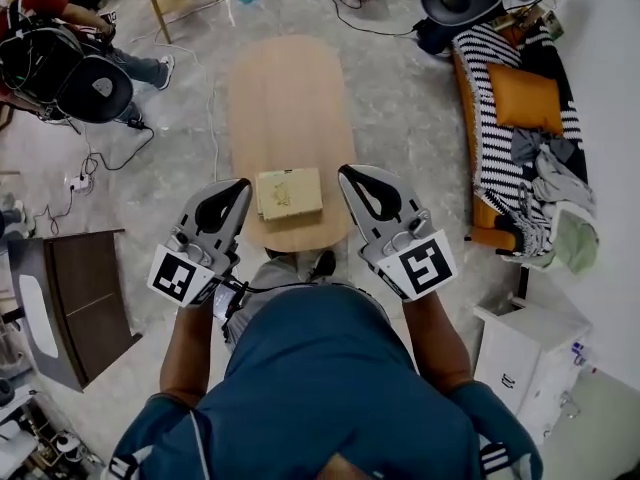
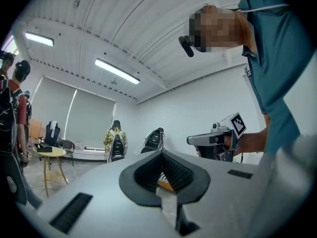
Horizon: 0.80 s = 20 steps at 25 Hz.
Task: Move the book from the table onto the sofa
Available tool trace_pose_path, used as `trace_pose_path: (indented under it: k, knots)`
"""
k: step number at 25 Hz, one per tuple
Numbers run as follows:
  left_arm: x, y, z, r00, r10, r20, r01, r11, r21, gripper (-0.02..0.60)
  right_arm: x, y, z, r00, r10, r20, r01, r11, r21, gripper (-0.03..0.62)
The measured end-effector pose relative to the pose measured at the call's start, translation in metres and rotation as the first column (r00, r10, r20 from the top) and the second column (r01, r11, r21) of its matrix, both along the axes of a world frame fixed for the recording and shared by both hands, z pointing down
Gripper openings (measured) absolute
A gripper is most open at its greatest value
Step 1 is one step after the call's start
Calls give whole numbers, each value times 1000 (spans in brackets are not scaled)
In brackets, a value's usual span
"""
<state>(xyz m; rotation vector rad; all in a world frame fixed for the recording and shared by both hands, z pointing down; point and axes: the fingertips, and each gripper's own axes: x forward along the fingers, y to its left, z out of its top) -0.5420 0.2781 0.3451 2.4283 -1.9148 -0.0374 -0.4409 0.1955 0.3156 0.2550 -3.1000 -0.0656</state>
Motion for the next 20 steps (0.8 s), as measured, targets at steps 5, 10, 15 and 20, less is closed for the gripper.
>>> trace_pose_path:
  k: [5,10,15,20]
  knots:
    - [-40,-16,9,999,38,-39,-38,999,19,3,-29,-10,14,997,56,-46,-56,998,0,14]
    - [-65,-30,30,995,88,-54,-88,996,-1,3,-55,-15,37,993,82,-84,-83,997,-5,14]
    - [-81,-45,59,994,84,-72,-88,994,-57,3,-68,-29,71,988,94,-124,-102,993,-57,14]
    - [-99,-61,99,996,-16,-93,4,992,-126,3,-80,-45,113,982,41,-187,-58,995,-86,14]
